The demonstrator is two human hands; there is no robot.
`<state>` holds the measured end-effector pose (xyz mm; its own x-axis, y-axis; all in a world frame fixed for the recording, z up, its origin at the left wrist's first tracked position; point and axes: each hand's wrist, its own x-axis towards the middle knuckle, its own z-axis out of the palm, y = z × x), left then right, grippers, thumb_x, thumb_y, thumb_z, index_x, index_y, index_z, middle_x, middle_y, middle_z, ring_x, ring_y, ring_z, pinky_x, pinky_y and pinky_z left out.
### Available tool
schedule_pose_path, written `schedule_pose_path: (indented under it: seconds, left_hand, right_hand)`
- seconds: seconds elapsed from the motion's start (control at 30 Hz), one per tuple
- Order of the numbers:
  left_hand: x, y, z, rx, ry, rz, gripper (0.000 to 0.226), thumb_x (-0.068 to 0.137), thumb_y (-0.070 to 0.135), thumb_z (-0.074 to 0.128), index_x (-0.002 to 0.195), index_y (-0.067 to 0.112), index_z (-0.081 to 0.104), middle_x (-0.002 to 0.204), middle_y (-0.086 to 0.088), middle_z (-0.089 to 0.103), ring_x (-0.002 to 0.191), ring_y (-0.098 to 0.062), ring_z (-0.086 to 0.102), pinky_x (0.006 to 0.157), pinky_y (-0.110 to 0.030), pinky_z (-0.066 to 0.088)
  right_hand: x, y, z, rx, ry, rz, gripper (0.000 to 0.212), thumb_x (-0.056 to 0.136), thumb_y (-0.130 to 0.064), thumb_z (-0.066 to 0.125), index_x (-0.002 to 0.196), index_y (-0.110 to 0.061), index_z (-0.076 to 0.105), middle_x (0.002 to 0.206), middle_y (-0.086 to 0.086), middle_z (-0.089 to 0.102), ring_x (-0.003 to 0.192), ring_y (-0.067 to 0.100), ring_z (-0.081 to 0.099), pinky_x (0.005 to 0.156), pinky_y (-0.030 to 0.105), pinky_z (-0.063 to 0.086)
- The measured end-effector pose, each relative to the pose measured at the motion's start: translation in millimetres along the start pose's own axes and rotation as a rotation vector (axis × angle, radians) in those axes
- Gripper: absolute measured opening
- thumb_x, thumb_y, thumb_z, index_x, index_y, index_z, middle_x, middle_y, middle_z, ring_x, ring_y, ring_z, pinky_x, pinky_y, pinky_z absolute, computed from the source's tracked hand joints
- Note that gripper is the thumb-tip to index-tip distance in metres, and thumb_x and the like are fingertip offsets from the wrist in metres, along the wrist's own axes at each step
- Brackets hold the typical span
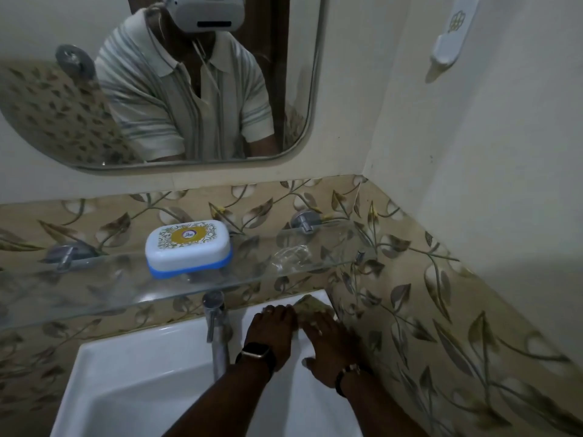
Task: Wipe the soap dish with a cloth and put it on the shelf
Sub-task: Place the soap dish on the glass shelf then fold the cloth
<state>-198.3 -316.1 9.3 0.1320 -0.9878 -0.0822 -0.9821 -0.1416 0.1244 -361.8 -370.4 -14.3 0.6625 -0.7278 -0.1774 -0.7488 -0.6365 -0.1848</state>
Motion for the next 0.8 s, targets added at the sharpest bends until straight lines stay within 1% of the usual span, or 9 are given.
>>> schedule_pose_path:
  seconds: [0.17,0.27,0.37,0.47,0.53,0.57,0.67,0.73,0.8]
  left_hand:
    - [9.5,9.1,2.9,-0.012,0.035,-0.064,0.038,0.085,0.023,0.048,0.122,0.017,0.055,0.122,-0.006,0.056,0.114,-0.031,0.048,0.090,-0.040,0.037]
    - [10.9,12.1,4.3,-0.163,0.058,-0.108,0.027,0.087,0.029,0.047,0.110,0.020,0.059,0.112,-0.004,0.061,0.105,-0.027,0.053,0.085,-0.037,0.042]
    - [6.3,18.6,2.4,-0.524,0.075,-0.201,0.016,0.090,0.029,0.045,0.098,0.023,0.057,0.101,-0.001,0.066,0.093,-0.023,0.062,0.077,-0.035,0.049]
    - [-3.0,28.2,-4.0,-0.933,0.024,-0.296,0.009,0.087,0.027,0.049,0.095,0.026,0.052,0.090,-0.003,0.070,0.083,-0.029,0.068,0.069,-0.040,0.052]
    - [-9.4,32.0,-7.0,-1.055,0.023,-0.298,0.012,0.081,0.025,0.052,0.092,0.028,0.053,0.082,0.000,0.070,0.072,-0.025,0.066,0.064,-0.039,0.053]
    - [-14.4,34.3,-9.8,-1.091,0.017,-0.277,0.013,0.080,0.024,0.053,0.091,0.031,0.054,0.079,0.003,0.069,0.066,-0.019,0.064,0.059,-0.034,0.052]
    - [-31.7,41.1,-17.8,-1.167,0.018,-0.184,0.015,0.078,0.023,0.060,0.083,0.038,0.060,0.075,0.010,0.067,0.061,-0.008,0.060,0.056,-0.024,0.047]
    - [-43.9,42.7,-22.8,-1.266,0.043,-0.175,0.010,0.073,0.021,0.062,0.075,0.029,0.069,0.073,0.002,0.070,0.058,-0.016,0.064,0.054,-0.031,0.052]
    - [-54.9,40.1,-27.6,-1.398,0.102,-0.204,0.012,0.074,0.016,0.063,0.070,0.016,0.075,0.075,-0.006,0.075,0.066,-0.023,0.069,0.064,-0.037,0.057]
  right_hand:
    - [-1.9,3.3,5.5,0.023,-0.003,-0.002,0.090,0.094,-0.049,0.058,0.159,-0.024,0.001,0.168,0.002,-0.011,0.154,0.023,-0.012,0.125,0.042,-0.008]
    - [-2.2,4.4,5.4,0.122,0.034,-0.005,0.082,0.095,-0.045,0.058,0.159,-0.023,0.012,0.168,-0.002,-0.002,0.155,0.021,-0.005,0.126,0.039,-0.004]
    - [-8.7,-1.3,8.0,0.364,0.299,0.060,0.055,0.095,-0.029,0.060,0.147,-0.023,0.044,0.159,0.000,0.033,0.147,0.022,0.029,0.122,0.037,0.024]
    - [-14.0,-14.3,9.7,0.597,0.599,0.341,0.022,0.094,-0.030,0.053,0.109,-0.021,0.066,0.113,0.003,0.065,0.107,0.022,0.061,0.092,0.037,0.052]
    - [-12.8,-24.1,-0.8,0.866,0.553,0.583,0.045,0.092,-0.052,0.042,0.081,-0.016,0.066,0.081,0.006,0.067,0.077,0.021,0.063,0.067,0.036,0.053]
    - [-11.7,-28.4,-7.1,1.064,0.468,0.674,0.055,0.093,-0.058,0.042,0.076,-0.013,0.069,0.074,0.010,0.069,0.069,0.022,0.064,0.063,0.038,0.054]
    - [-13.1,-37.1,-18.0,1.671,0.235,0.760,0.038,0.097,-0.050,0.057,0.093,-0.017,0.076,0.089,0.012,0.077,0.085,0.030,0.073,0.065,0.039,0.060]
    - [-18.3,-38.3,-22.9,1.702,0.269,0.698,0.025,0.098,-0.034,0.062,0.103,-0.015,0.076,0.100,0.014,0.077,0.094,0.034,0.073,0.070,0.041,0.062]
    - [-25.1,-37.5,-28.1,1.630,0.331,0.642,0.019,0.096,-0.018,0.061,0.103,-0.010,0.077,0.103,0.018,0.076,0.095,0.037,0.072,0.077,0.044,0.061]
